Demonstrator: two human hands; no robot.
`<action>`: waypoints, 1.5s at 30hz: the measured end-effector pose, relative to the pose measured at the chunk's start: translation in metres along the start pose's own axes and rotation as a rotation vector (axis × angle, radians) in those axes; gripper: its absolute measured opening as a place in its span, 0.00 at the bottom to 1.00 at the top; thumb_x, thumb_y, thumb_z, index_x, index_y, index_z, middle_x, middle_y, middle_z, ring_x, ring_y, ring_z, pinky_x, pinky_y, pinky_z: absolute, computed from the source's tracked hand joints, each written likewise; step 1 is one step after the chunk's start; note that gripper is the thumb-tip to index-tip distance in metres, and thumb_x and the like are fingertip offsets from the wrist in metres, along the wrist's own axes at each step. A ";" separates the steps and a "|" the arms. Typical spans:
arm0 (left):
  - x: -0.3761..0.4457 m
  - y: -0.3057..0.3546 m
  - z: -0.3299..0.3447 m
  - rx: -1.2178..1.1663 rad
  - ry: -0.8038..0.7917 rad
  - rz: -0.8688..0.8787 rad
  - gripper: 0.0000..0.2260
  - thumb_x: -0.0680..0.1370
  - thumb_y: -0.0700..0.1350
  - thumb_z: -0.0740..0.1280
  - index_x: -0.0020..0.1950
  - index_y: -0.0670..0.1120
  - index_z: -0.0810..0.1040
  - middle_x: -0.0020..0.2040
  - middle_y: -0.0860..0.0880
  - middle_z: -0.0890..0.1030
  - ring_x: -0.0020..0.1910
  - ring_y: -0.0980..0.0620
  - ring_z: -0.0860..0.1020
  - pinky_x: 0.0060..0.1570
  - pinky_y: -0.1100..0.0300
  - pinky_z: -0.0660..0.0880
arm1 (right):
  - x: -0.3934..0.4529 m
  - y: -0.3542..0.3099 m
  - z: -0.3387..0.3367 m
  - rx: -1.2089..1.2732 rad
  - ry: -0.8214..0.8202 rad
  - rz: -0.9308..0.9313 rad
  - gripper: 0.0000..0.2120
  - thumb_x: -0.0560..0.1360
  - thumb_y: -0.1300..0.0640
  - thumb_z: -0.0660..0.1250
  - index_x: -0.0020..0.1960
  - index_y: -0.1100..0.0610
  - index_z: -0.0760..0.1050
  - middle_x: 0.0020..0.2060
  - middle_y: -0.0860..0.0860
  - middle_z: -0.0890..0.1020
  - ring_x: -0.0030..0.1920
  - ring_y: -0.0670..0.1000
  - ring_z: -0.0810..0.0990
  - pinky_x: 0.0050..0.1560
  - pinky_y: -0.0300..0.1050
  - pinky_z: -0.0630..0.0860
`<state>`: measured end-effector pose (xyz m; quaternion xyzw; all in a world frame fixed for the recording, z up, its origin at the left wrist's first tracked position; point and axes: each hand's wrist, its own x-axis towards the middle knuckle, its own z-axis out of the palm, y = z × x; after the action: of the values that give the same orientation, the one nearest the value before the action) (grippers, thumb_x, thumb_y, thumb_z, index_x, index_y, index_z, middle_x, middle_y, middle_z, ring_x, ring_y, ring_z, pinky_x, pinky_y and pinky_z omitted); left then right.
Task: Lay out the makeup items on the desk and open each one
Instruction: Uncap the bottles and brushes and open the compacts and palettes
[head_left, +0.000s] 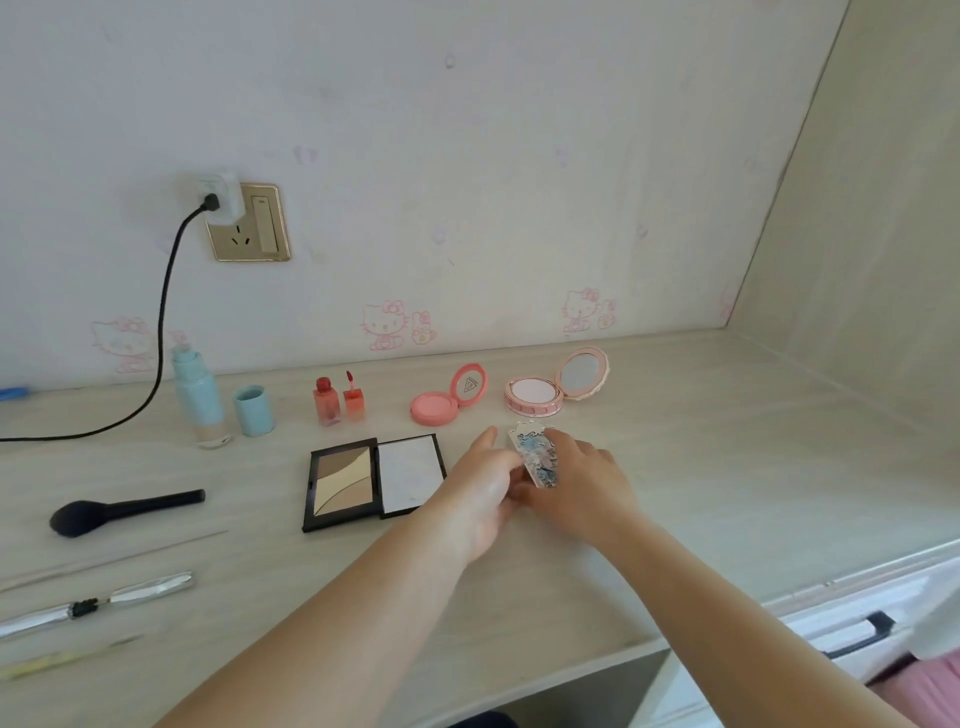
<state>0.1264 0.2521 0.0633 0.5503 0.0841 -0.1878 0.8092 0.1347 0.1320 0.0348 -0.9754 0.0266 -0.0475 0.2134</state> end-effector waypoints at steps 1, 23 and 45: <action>0.000 0.000 0.001 -0.002 -0.011 0.001 0.31 0.77 0.33 0.59 0.77 0.50 0.53 0.54 0.49 0.79 0.44 0.55 0.78 0.37 0.64 0.73 | 0.001 0.000 0.000 0.009 0.016 0.003 0.36 0.70 0.40 0.66 0.72 0.51 0.59 0.64 0.53 0.73 0.64 0.57 0.68 0.58 0.45 0.65; -0.002 -0.023 0.023 -0.414 -0.054 -0.080 0.15 0.80 0.52 0.60 0.50 0.43 0.81 0.32 0.47 0.83 0.21 0.52 0.77 0.26 0.59 0.77 | -0.015 0.001 -0.028 0.679 -0.048 0.038 0.26 0.71 0.47 0.69 0.67 0.48 0.67 0.49 0.40 0.77 0.51 0.42 0.78 0.52 0.41 0.73; 0.002 -0.018 0.012 -0.239 0.142 0.011 0.10 0.80 0.41 0.58 0.53 0.43 0.78 0.37 0.46 0.85 0.32 0.49 0.82 0.31 0.57 0.80 | 0.005 0.032 -0.039 1.229 -0.166 0.263 0.13 0.75 0.56 0.59 0.43 0.55 0.82 0.42 0.55 0.86 0.42 0.54 0.83 0.49 0.53 0.81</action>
<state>0.1198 0.2351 0.0513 0.4623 0.1600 -0.1328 0.8620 0.1348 0.0865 0.0570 -0.6637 0.0978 0.0482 0.7400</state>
